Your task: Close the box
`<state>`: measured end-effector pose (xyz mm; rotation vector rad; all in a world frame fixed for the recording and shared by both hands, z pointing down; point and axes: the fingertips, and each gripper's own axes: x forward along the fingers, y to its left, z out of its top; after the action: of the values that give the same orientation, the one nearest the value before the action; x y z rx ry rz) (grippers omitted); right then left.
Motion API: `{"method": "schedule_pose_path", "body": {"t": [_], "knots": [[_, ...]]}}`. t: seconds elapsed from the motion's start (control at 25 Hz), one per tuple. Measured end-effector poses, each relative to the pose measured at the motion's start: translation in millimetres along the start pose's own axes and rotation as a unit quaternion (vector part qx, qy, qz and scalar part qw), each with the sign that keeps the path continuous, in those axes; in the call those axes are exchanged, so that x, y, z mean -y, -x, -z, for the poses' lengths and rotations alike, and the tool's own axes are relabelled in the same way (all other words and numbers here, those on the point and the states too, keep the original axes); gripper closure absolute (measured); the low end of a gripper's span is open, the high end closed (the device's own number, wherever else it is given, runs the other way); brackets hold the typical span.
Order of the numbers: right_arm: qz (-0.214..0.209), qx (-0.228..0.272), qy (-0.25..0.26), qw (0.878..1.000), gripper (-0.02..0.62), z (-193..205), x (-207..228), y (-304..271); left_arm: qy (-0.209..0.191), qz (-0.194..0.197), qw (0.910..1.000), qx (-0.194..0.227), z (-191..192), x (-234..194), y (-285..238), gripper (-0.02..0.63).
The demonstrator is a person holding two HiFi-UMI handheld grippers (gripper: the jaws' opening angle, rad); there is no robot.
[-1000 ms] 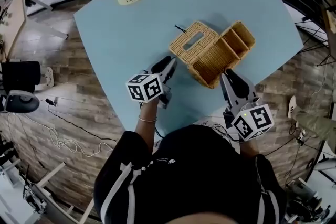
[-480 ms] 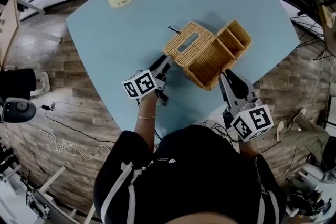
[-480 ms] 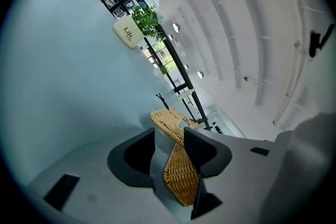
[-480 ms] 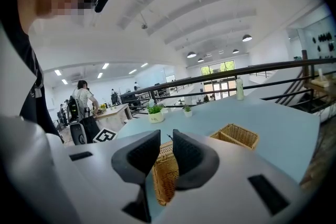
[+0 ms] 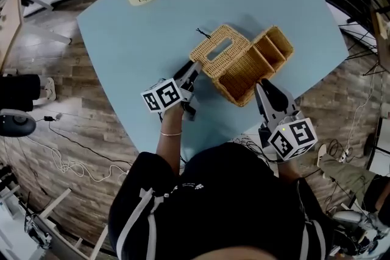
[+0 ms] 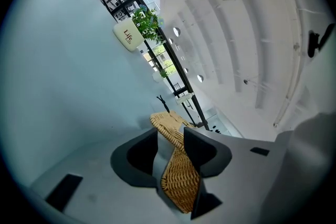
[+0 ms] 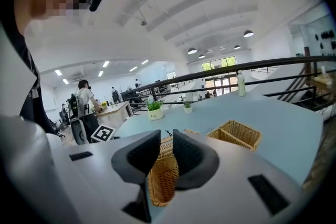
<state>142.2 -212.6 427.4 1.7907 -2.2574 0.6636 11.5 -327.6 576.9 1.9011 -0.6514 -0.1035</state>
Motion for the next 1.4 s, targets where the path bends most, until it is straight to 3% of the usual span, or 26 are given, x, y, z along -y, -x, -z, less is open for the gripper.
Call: {"method": "schedule_pose_path", "body": {"t": [0.4,0.76,1.4], "knots": [[-0.023,0.003,0.007,1.0,0.523,-10,24,0,-0.046,-0.019,0.9978,0.043,-15,20,7,0.457],[-0.08,0.008,0.004,0.997,0.523,-18,36,3,-0.109,-0.013,0.9891,0.098,-28,68,21,0.462],[-0.127,0.011,-0.005,0.992,0.523,-11,41,22,-0.236,-0.018,0.9657,0.107,-13,128,37,0.463]]}}
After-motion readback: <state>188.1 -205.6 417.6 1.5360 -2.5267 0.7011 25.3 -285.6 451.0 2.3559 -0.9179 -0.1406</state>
